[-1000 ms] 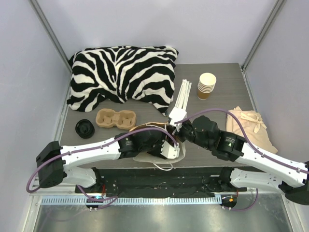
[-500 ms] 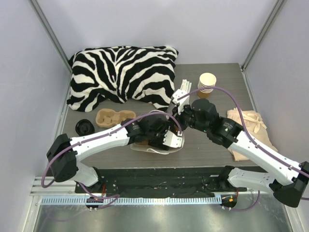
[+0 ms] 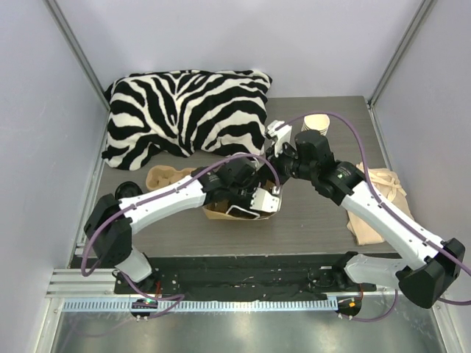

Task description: Pack the takeout coffee

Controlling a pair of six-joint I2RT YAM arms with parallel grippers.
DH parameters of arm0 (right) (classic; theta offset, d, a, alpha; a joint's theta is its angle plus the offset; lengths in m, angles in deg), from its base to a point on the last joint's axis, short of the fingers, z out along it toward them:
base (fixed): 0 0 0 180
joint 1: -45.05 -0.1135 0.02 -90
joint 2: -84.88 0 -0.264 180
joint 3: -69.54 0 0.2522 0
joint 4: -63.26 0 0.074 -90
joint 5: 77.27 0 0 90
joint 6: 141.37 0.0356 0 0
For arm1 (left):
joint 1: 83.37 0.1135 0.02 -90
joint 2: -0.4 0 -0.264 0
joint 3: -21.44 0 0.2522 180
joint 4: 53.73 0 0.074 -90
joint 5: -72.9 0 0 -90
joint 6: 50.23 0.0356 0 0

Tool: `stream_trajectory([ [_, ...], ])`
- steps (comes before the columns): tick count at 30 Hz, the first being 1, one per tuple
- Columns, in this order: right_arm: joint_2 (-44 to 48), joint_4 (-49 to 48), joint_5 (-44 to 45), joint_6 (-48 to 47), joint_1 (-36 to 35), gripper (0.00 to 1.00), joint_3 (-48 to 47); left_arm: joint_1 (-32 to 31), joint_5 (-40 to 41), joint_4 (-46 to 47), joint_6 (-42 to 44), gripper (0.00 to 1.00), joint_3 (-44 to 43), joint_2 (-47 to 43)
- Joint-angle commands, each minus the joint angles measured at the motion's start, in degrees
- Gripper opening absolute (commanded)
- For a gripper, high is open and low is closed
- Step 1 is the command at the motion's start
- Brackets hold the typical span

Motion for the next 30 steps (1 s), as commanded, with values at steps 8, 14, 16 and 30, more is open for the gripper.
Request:
stream_trajectory([
  [8, -5.0, 2.7, -9.6, 0.3, 5.2, 0.01, -5.3, 4.1, -4.9, -12.1, 2.0, 0.04, -5.1, 12.3],
  [14, -6.7, 3.7, -11.8, -0.4, 7.6, 0.01, -6.3, 4.6, -4.8, -14.8, 2.8, 0.03, -7.5, 17.0],
  [16, -7.3, 4.1, -12.5, -0.8, 8.3, 0.01, -6.7, 4.5, -4.7, -15.0, 2.6, 0.03, -7.6, 18.2],
  [30, -7.0, 5.6, -13.8, -2.7, 9.8, 0.01, -6.2, 4.8, -1.6, -13.9, 0.7, 0.08, -7.9, 21.6],
])
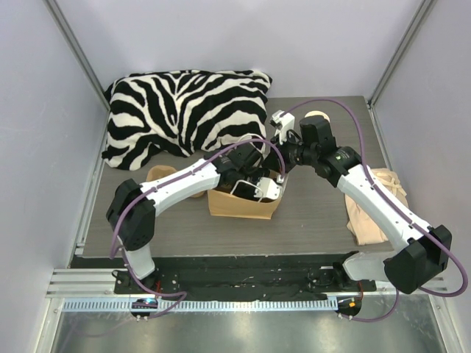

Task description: Pack the takeout coffee

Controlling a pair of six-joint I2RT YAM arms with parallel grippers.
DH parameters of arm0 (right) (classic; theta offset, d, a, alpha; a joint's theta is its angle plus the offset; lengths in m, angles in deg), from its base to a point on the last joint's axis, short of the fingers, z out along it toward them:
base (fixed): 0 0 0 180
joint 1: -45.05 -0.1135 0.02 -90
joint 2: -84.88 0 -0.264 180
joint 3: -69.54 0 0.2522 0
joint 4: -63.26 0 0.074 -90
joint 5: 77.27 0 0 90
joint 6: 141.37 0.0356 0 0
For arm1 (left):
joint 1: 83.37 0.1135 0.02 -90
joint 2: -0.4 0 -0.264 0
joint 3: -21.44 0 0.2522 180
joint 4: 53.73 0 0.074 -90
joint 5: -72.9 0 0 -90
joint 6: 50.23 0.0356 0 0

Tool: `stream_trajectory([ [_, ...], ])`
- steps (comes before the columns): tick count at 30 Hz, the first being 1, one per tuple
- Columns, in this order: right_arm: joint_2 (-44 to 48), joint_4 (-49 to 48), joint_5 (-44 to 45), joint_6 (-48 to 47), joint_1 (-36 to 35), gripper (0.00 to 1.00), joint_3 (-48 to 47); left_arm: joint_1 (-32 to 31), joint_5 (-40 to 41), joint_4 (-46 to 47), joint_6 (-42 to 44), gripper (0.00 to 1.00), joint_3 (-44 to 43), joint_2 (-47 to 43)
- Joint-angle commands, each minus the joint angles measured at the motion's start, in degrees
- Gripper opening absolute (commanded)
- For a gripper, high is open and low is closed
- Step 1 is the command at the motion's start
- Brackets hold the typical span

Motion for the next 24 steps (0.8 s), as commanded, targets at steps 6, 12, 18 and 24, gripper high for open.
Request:
stream_trajectory([
  [6, 1.0, 2.9, -3.3, -0.7, 0.1, 0.01, -0.9, 0.1, 2.7, -1.5, -6.0, 0.36, 4.6, 3.3],
  [12, 1.5, 1.5, 0.0, 0.1, 0.1, 0.01, -0.8, 0.0, 4.2, 2.5, -7.1, 0.46, 6.0, -0.3],
  [18, 2.9, -2.6, 7.2, 1.4, 0.1, 0.01, -0.5, -0.5, 4.5, 3.4, -5.2, 0.47, 8.2, -2.1],
  [24, 2.3, -2.4, 4.8, -0.1, 0.1, 0.01, -0.1, -0.6, 4.4, 5.1, -5.3, 0.5, 8.2, -3.2],
])
